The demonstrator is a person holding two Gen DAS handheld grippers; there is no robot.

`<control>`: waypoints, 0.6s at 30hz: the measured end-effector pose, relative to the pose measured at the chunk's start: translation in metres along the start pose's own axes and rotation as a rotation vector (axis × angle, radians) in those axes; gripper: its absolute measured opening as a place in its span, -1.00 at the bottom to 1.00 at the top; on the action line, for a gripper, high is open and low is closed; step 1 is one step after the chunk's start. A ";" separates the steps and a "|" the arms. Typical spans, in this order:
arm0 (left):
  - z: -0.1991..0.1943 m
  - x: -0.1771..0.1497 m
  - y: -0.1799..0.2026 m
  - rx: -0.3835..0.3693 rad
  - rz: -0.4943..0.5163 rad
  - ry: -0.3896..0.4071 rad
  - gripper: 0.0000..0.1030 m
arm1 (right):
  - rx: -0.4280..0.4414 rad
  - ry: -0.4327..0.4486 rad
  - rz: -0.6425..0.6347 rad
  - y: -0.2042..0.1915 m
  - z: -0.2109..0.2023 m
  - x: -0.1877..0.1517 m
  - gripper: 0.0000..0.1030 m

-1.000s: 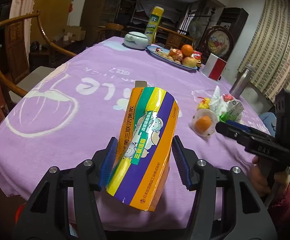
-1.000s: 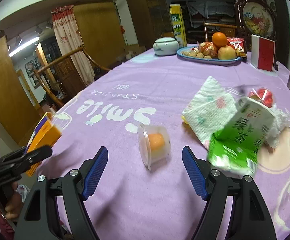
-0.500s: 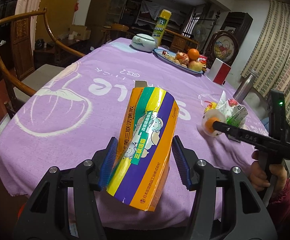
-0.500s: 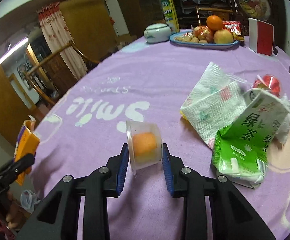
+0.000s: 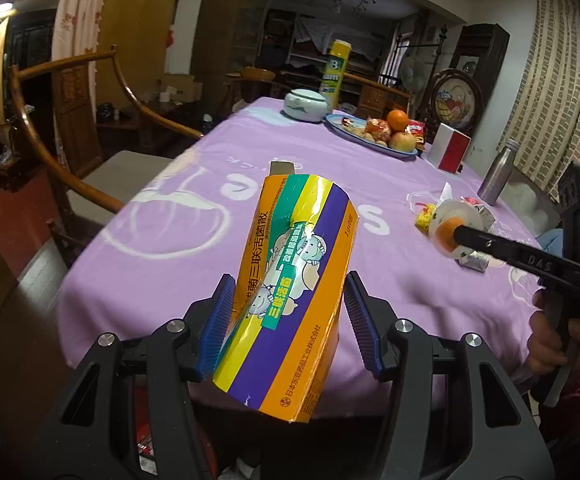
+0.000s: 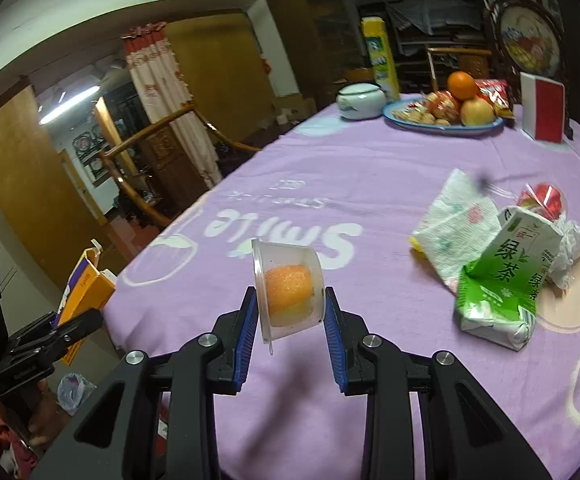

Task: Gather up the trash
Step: 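Carry box and jelly cup to the red wastebasket and open both grippers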

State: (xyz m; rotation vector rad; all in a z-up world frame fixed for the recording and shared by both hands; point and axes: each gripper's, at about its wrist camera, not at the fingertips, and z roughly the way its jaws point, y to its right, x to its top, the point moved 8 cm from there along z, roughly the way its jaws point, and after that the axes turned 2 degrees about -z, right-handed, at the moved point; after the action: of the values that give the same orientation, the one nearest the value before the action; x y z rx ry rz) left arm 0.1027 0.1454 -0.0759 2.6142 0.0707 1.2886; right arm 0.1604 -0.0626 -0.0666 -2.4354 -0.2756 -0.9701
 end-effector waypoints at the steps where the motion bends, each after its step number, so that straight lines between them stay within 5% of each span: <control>1: -0.006 -0.003 -0.004 0.009 0.000 0.003 0.09 | 0.007 0.003 -0.009 -0.006 -0.003 -0.001 -0.37; 12: -0.039 -0.050 -0.094 0.178 -0.020 -0.076 0.12 | 0.139 -0.060 -0.125 -0.099 0.004 -0.013 -0.37; 18: -0.036 -0.098 -0.149 0.269 -0.057 -0.226 0.51 | 0.215 -0.160 -0.195 -0.159 0.030 -0.032 -0.37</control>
State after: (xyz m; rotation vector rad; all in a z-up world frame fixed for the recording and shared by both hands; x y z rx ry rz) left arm 0.0231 0.2829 -0.1640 2.9421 0.2975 1.0179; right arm 0.0978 0.0886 -0.0471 -2.3208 -0.6501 -0.7796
